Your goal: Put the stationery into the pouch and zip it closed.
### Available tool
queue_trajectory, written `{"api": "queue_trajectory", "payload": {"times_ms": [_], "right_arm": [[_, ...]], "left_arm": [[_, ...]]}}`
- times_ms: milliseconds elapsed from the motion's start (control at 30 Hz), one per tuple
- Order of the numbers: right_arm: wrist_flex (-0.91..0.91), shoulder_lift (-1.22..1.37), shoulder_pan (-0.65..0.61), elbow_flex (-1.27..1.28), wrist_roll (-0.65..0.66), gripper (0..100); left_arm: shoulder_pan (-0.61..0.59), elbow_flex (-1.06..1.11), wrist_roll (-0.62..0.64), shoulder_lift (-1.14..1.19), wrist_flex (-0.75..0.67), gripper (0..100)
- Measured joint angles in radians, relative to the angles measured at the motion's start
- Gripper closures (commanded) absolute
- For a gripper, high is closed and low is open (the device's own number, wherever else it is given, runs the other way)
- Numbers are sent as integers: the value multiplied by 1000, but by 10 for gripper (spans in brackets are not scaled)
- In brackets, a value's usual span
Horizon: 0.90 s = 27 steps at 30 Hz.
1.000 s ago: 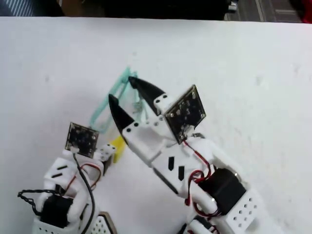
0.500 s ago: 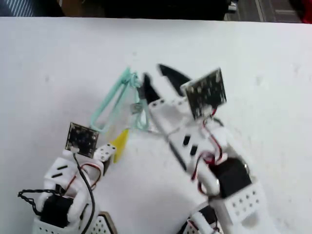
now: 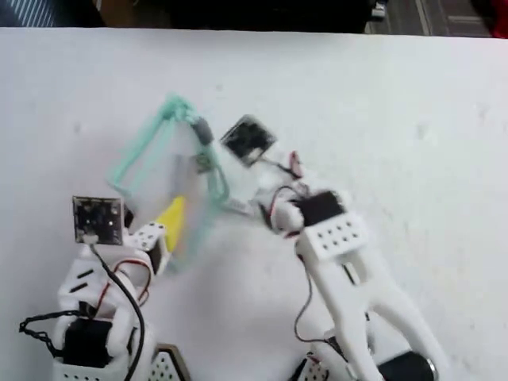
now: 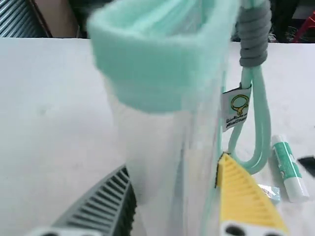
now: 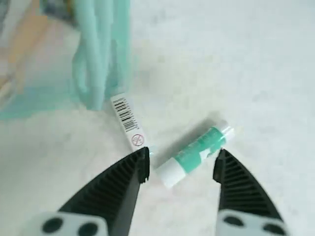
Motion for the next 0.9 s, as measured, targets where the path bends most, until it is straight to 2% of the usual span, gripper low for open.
{"api": "queue_trajectory", "payload": {"times_ms": [167,633,700,800,900], "right_arm": [[-28,146,-64,-9,37,776],[-69,598,-61,-242,41,781],[-69,628,-64,-250,41,830],[-69,644,-63,-252,48,981],[-75,644,-57,-259,48,958]], "left_arm": [[-43,0,28,2,-12,752],[-44,0,28,2,-25,752],[-44,0,28,2,-25,752],[-46,0,28,3,-25,752],[-46,0,28,3,-25,752]]}}
